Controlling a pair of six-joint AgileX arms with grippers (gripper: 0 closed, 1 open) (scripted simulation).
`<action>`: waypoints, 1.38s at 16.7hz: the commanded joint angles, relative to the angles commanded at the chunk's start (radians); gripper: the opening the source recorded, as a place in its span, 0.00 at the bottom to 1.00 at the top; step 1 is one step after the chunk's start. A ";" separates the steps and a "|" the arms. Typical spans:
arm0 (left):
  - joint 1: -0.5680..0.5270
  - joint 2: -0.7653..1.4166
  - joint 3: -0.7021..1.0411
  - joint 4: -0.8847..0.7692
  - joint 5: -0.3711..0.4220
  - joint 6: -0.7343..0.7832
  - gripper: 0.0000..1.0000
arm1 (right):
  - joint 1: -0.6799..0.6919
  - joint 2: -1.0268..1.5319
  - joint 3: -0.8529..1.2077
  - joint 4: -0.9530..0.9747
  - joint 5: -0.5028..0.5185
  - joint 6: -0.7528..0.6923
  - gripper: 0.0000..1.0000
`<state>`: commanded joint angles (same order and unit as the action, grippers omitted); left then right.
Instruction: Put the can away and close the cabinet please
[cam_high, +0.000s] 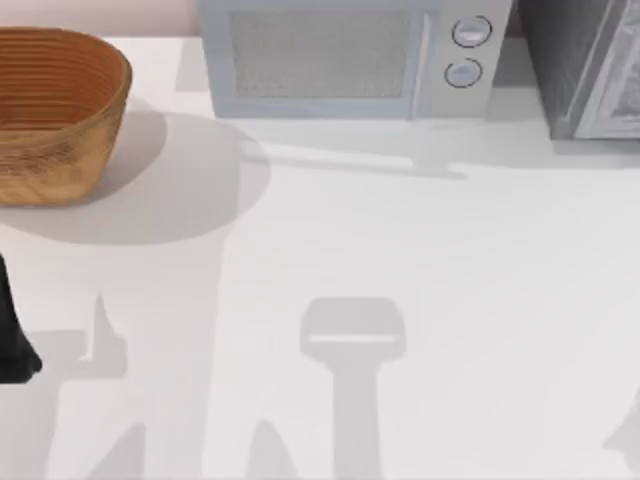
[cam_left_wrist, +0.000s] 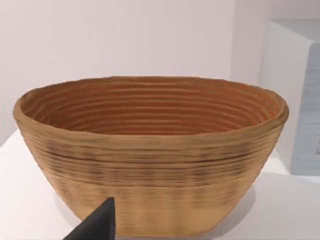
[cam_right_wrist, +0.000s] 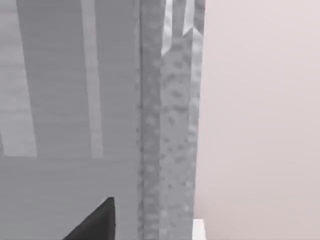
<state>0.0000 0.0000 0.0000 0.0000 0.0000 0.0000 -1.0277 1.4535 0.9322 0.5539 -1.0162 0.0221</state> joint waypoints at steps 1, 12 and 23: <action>0.000 0.000 0.000 0.000 0.000 0.000 1.00 | -0.001 -0.010 0.067 -0.079 -0.001 0.000 1.00; 0.000 0.000 0.000 0.000 0.000 0.000 1.00 | -0.012 -0.101 0.718 -0.837 -0.014 0.000 1.00; 0.000 0.000 0.000 0.000 0.000 0.000 1.00 | 0.003 -0.113 0.815 -0.939 -0.006 0.000 1.00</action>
<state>0.0000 0.0000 0.0000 0.0000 0.0000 0.0000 -1.0252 1.3406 1.7472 -0.3850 -1.0218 0.0218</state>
